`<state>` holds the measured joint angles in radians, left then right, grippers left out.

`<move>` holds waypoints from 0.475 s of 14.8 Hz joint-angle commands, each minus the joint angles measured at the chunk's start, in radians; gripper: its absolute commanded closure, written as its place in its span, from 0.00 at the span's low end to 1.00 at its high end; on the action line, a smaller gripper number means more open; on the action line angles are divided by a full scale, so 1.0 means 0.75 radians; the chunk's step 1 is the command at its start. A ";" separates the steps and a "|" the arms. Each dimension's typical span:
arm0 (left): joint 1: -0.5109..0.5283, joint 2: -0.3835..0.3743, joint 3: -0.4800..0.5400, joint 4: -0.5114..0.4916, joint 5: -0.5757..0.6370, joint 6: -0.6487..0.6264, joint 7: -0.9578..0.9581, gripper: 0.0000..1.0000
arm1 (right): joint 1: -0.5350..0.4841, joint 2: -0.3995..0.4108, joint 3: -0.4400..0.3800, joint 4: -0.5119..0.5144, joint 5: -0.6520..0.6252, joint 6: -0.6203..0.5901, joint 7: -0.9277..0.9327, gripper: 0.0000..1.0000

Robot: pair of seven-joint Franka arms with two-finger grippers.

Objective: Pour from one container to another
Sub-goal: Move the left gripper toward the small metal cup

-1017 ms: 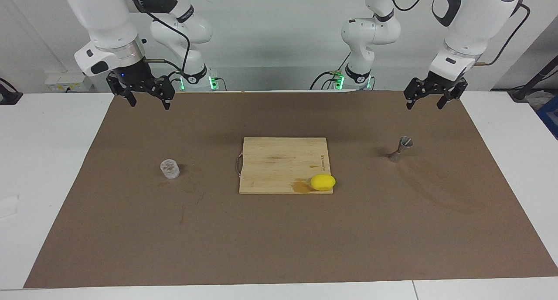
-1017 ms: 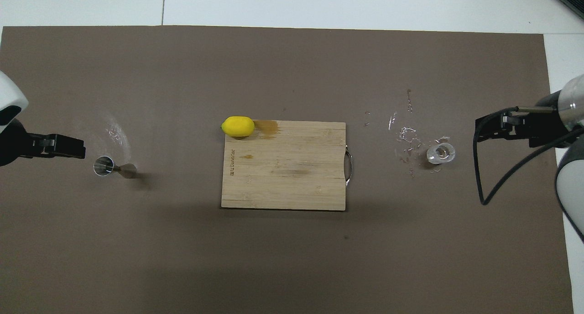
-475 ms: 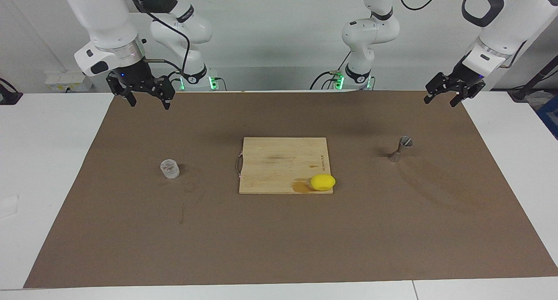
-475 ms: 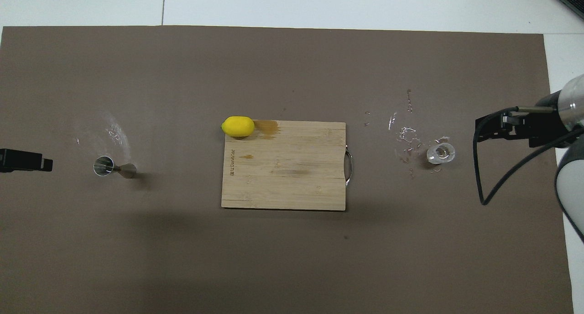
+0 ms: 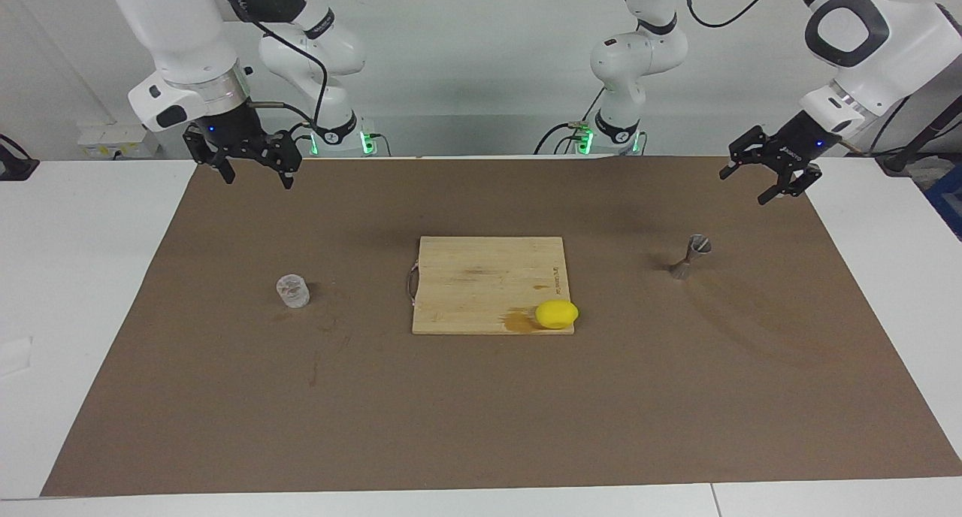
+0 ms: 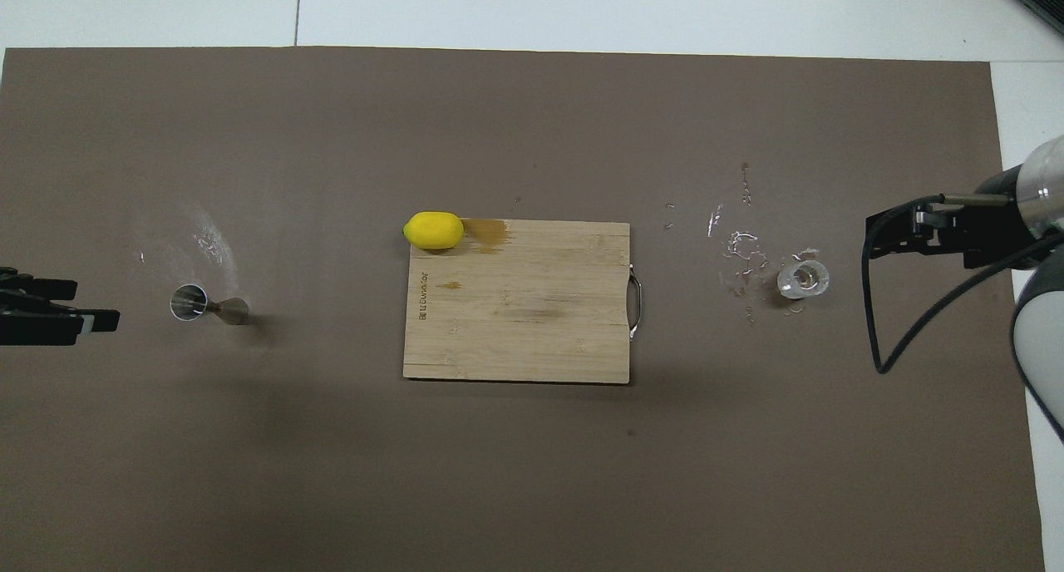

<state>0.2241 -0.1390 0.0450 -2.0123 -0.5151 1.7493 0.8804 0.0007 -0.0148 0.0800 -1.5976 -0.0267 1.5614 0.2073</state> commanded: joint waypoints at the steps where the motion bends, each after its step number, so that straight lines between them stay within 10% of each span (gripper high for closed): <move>1: 0.053 0.099 -0.011 -0.007 -0.174 0.024 0.278 0.00 | -0.015 -0.027 0.004 -0.028 -0.003 -0.002 -0.025 0.00; 7: 0.135 0.254 -0.011 0.002 -0.460 0.016 0.889 0.00 | -0.015 -0.027 0.004 -0.028 -0.003 -0.002 -0.025 0.00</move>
<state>0.2898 0.0058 0.0454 -2.0150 -0.7836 1.7678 1.3762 0.0004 -0.0148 0.0799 -1.5976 -0.0267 1.5613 0.2073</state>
